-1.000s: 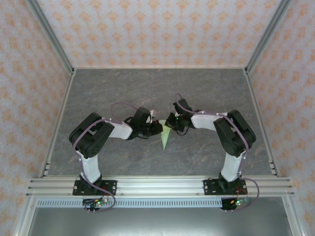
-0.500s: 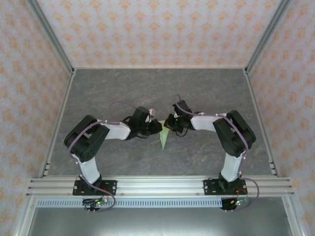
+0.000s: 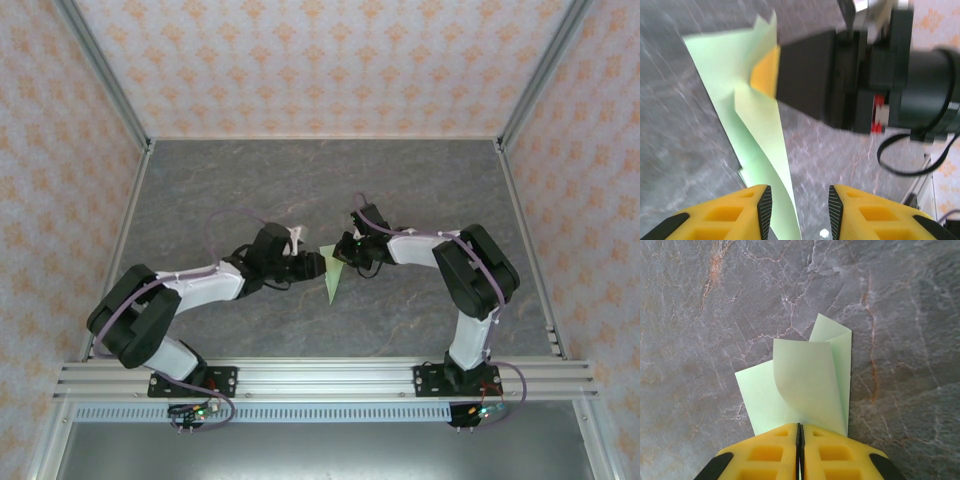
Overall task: Fold a paper plane with a square sheet of paper (fold left side to right side)
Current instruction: Fold the wing for the fifth time at the center of the table.
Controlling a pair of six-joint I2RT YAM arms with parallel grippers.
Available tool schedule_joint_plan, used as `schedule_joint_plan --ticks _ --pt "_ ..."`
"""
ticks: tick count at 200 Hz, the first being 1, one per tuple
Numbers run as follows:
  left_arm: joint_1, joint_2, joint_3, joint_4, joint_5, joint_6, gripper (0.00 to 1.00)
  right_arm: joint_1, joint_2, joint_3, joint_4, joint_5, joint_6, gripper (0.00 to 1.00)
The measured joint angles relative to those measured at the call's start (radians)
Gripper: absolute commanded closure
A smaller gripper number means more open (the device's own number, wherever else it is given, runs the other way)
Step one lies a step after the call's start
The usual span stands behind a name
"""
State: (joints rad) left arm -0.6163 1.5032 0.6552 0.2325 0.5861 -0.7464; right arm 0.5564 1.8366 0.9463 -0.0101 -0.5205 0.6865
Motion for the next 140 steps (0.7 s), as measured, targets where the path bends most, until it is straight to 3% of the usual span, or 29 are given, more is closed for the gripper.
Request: schedule_joint_plan --ticks 37,140 --pt "-0.096 0.006 -0.003 0.049 0.010 -0.037 0.63 0.000 0.000 0.000 0.000 0.000 0.000 0.88" --pt "-0.111 0.180 0.013 0.126 0.008 -0.069 0.66 0.000 0.000 0.000 0.000 0.000 -0.004 0.88"
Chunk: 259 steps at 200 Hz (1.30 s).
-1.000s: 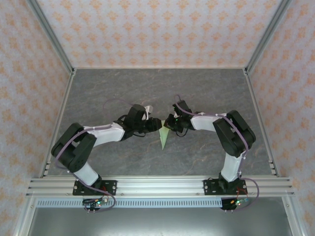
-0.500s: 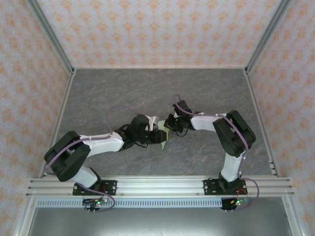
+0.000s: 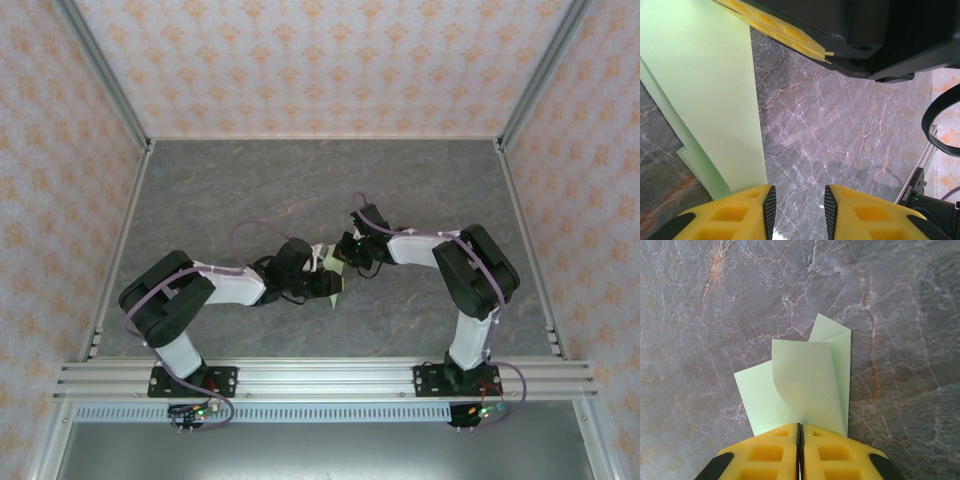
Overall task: Fold a paper plane with a square sheet of paper (fold left side to right side)
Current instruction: Fold the wing for the fifth time at the center of the table.
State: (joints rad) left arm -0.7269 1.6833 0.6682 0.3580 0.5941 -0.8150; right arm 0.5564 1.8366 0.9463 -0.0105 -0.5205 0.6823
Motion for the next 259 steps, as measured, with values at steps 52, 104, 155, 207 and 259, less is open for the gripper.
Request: schedule_joint_plan --ticks 52,104,155,207,259 --pt "-0.005 0.013 0.000 0.001 -0.005 -0.008 0.66 0.000 0.000 0.000 0.000 0.000 -0.003 0.88" --pt "-0.020 0.035 0.000 0.002 -0.026 -0.018 0.69 0.000 0.000 0.006 -0.011 0.000 -0.010 0.92" --pt "-0.037 0.038 0.003 -0.034 -0.083 -0.026 0.82 -0.011 0.000 -0.005 0.010 -0.023 -0.011 0.96" --pt "-0.068 0.020 0.018 -0.121 -0.162 -0.026 0.88 -0.023 -0.042 -0.077 0.082 -0.037 -0.011 0.97" --pt "-0.079 0.012 0.031 -0.165 -0.185 -0.026 0.89 -0.019 -0.156 -0.186 0.118 -0.025 -0.011 0.97"
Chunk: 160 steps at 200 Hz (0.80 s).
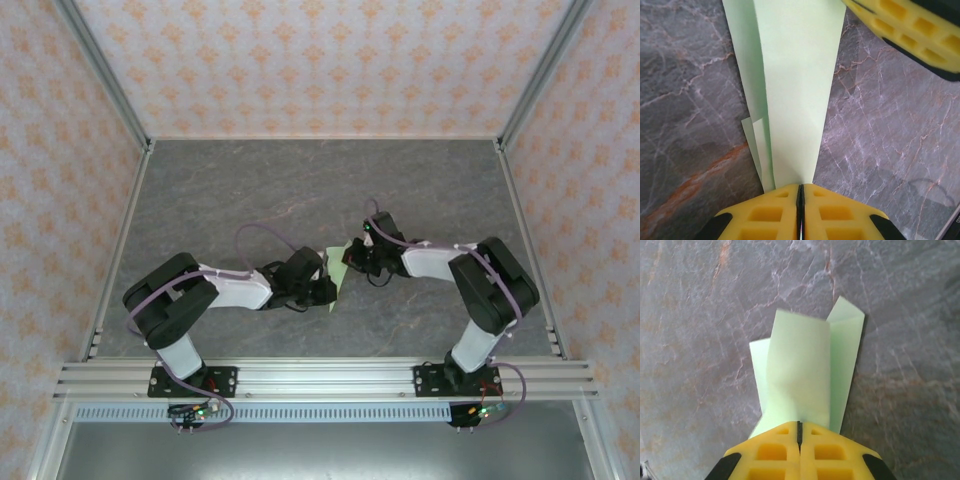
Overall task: Fold a paper plane with a square sheet of paper (fold left side to right side)
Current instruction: Fold the wing for the fifth time at the center of the table.
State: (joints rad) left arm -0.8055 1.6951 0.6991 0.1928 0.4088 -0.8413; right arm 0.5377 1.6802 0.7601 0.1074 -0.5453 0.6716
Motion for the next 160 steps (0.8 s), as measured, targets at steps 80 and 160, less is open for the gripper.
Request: schedule_joint_plan --ticks 80,160 --pt "-0.015 0.000 0.030 -0.062 -0.033 0.001 0.90 0.030 -0.081 -0.143 0.123 -0.021 0.062 0.97" --pt "-0.022 0.000 0.043 -0.086 -0.051 0.002 0.91 0.040 -0.088 -0.143 0.163 -0.031 0.069 0.97"
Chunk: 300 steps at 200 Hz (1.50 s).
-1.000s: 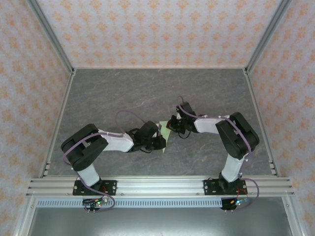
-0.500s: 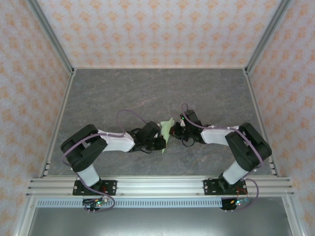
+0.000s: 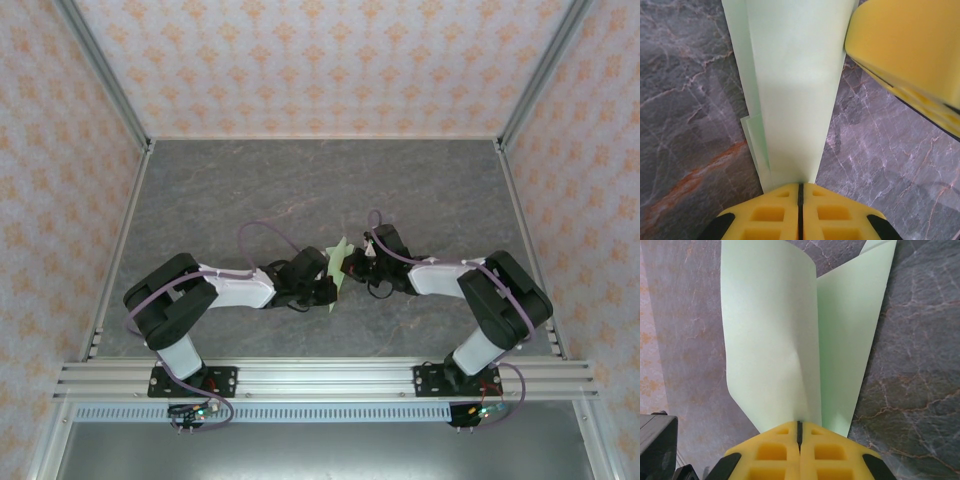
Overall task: Fold a paper plane with a square sheet of paper (fold left side to right side)
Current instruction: Fold the wing for the fifth time at the center of the table.
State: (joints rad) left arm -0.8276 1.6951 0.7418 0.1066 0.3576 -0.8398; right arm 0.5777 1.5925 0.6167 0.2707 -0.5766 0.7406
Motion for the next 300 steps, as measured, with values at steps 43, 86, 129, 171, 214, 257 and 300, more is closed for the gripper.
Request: schedule_joint_plan --ticks 43,86,129,171,214,257,300 --pt "-0.001 0.000 0.004 -0.008 0.000 0.000 0.91 0.000 -0.024 -0.004 -0.001 0.000 0.000 0.97" --pt "-0.002 0.000 0.004 -0.009 -0.003 0.000 0.92 0.039 -0.043 -0.008 -0.003 0.001 0.006 0.97" --pt "-0.002 0.000 0.004 -0.009 -0.003 0.000 0.92 0.057 -0.004 -0.006 0.000 0.004 0.015 0.97" --pt "-0.002 0.000 0.004 -0.009 -0.003 0.000 0.92 0.057 0.048 0.000 -0.001 0.016 0.007 0.97" --pt "-0.002 0.000 0.004 -0.009 -0.003 0.000 0.93 0.054 0.069 0.042 -0.039 0.042 -0.061 0.97" --pt "-0.002 0.000 0.004 -0.009 -0.003 0.000 0.93 0.017 0.116 0.094 -0.074 0.027 -0.127 0.97" --pt "-0.002 0.000 0.004 -0.008 -0.008 0.000 0.94 -0.003 0.144 0.130 -0.103 -0.021 -0.170 0.97"
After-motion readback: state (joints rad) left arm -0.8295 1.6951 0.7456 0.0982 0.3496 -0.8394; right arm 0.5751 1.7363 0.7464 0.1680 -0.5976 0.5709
